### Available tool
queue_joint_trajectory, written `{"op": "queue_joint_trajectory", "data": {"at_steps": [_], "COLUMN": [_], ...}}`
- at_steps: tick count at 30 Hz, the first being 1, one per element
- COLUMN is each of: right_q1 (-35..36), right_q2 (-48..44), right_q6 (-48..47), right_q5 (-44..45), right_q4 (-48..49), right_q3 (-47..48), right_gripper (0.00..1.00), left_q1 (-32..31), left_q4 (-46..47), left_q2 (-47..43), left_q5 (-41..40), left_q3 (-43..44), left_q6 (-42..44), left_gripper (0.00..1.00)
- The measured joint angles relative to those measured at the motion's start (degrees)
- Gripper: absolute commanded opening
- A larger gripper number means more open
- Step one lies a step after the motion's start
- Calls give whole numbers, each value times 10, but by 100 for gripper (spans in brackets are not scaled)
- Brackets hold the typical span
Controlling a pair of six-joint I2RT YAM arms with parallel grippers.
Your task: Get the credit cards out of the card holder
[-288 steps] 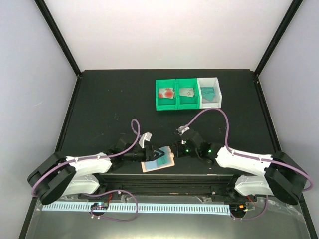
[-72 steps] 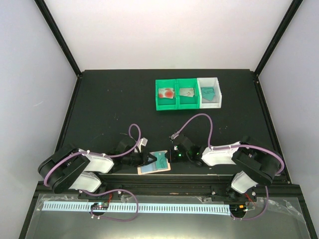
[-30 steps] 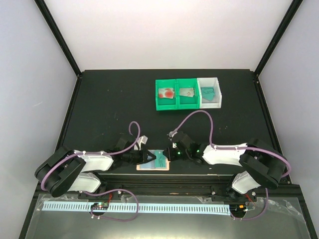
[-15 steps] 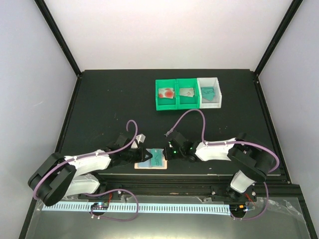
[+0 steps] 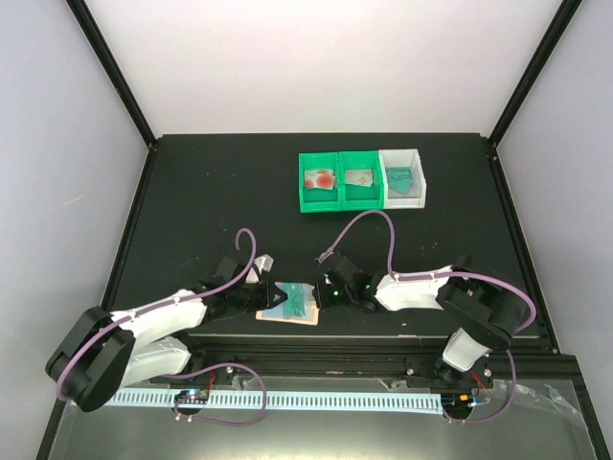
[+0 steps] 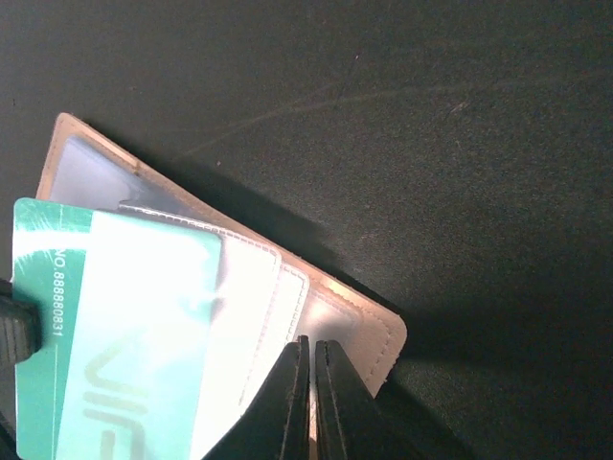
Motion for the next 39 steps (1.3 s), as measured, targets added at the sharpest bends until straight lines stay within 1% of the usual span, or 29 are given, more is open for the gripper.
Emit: {"op": "queue_joint_trajectory", "data": {"at_steps": [2,11,15,21,26,30,32,35,39], "right_q1": [0,2,2,-3,-5,-5,-6,-7,-7], "right_q2": [0,-1,-1,-14,-47,-102,-139,-197,-255], "right_q6": [-4,-22,-30,-44,-61,-69,-66,-51,-8], "right_q5": [1,7,11,34,39,22,-3,-45,-89], "right_q4": [0,-2,-9,-44,-95,-103,-93,-50,14], "right_q3": [0,1,5,11,23,29,27,9,-30], "right_gripper": [7,7,9,15,20,26,30,39,52], "left_q1": [6,34,39,43,45,47,48,48,49], "left_q4": [-12,-121,-162,-192,-196,-188,-167,-124,-62], "left_q2": [0,0,-31,-87,-133,-172,-193,-224,-266], "left_q5": [3,-2,-18,-54,-68,-64,-52,-27,7], "left_q3": [3,59,69,71,71,70,65,46,7], "left_q6": [10,80,95,96,92,79,67,40,-9], "left_gripper": [2,2,2,2,2,1,2,2,2]}}
